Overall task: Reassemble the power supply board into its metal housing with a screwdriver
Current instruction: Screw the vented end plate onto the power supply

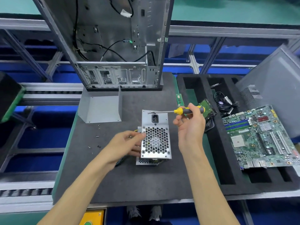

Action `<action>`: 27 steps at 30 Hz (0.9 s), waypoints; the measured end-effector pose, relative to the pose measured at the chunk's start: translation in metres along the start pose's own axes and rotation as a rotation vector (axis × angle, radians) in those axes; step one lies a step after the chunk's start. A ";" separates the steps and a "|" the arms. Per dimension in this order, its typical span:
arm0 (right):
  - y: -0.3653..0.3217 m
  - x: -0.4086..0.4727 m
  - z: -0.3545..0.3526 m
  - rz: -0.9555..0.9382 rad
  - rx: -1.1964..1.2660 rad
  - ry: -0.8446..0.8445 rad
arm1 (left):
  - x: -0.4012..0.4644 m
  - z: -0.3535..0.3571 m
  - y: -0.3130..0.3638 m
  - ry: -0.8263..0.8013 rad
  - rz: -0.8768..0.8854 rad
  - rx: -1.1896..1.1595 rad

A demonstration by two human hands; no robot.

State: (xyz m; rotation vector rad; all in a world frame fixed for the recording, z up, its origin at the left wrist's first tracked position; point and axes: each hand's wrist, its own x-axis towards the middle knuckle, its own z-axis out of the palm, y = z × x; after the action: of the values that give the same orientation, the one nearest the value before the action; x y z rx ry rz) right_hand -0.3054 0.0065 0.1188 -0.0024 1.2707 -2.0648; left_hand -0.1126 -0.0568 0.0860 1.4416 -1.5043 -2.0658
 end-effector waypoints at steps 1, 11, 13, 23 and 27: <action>0.000 0.000 0.001 -0.024 -0.026 -0.008 | -0.002 0.002 -0.003 -0.052 -0.011 -0.023; -0.003 -0.007 0.018 -0.237 -0.241 -0.129 | -0.001 0.004 0.004 -0.108 0.017 -0.202; -0.005 -0.007 0.018 -0.269 -0.265 -0.145 | -0.001 0.005 0.004 -0.096 0.017 -0.192; -0.011 -0.004 0.014 -0.286 -0.248 -0.156 | -0.001 0.002 0.001 -0.080 0.025 -0.125; -0.008 -0.004 0.011 -0.234 -0.209 -0.136 | 0.003 -0.002 0.002 -0.173 -0.043 -0.300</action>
State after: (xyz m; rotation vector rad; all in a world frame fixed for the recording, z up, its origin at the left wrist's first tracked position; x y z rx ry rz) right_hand -0.3030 0.0020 0.1321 -0.3969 1.4500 -2.0731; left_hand -0.1135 -0.0611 0.0857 1.2187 -1.1599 -2.3726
